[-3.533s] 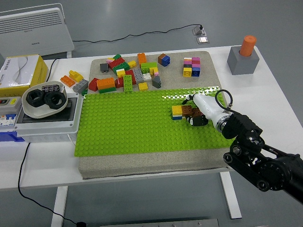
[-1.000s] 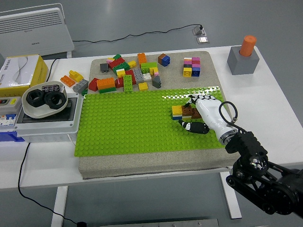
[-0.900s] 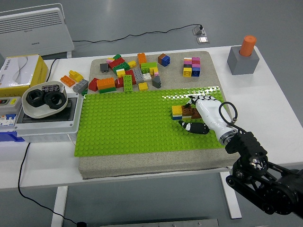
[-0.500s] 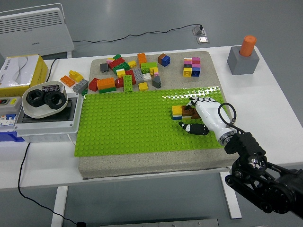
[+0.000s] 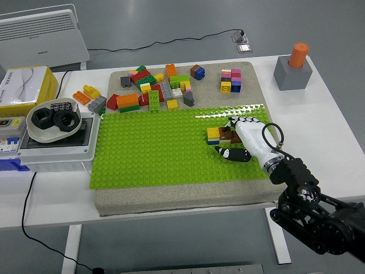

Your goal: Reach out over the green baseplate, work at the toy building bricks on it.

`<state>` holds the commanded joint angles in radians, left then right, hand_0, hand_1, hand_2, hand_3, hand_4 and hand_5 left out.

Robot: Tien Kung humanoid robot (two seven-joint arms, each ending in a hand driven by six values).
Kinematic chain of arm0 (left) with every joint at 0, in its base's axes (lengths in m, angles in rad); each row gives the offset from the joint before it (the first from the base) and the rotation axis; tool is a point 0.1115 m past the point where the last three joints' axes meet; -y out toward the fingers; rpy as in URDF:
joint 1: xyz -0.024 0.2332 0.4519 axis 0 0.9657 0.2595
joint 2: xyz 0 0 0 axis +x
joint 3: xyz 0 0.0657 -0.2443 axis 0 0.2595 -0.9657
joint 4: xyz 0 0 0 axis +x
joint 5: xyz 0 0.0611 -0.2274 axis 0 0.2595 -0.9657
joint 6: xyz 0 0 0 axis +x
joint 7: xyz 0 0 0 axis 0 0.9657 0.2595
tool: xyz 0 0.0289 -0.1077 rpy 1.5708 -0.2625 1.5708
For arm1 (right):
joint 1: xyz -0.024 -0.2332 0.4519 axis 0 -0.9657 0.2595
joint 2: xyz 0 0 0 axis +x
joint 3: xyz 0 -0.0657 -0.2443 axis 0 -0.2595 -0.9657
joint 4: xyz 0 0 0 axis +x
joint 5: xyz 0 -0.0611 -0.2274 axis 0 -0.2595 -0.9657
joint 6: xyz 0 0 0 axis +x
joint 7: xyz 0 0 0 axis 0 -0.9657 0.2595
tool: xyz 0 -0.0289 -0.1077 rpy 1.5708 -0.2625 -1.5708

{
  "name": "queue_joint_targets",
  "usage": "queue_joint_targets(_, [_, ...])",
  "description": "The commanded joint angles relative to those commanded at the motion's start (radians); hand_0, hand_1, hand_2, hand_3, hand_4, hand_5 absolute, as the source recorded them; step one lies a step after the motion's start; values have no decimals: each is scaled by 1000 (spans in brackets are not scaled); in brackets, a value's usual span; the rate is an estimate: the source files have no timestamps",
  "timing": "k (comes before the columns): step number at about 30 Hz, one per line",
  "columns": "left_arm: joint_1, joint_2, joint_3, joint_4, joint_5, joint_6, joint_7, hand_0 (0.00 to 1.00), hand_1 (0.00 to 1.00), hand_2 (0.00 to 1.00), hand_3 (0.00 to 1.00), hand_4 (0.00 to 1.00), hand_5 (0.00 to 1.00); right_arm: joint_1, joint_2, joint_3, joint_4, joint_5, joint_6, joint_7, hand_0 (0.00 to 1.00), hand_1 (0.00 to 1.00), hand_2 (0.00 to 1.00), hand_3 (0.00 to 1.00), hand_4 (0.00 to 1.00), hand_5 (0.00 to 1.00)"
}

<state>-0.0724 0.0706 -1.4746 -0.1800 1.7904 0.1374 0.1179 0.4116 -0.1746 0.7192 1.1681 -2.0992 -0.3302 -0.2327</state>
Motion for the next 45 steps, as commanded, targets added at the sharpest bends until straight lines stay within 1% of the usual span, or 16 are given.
queue_joint_targets(11, [-2,1,-2,0,-3,5,-5,684,487,382,521,441,34,1,-2,-2,-15,39,0,11,891,873,884,632,814,521])
queue_joint_targets(36, [-1,-2,-6,0,-5,10,-7,683,485,379,521,446,35,4,-1,-14,-27,40,4,9,891,869,880,633,813,522])
queue_joint_targets(45, [1,-2,-6,0,-4,10,-6,683,486,379,521,445,35,2,-2,-14,-17,39,1,9,891,869,880,633,812,522])
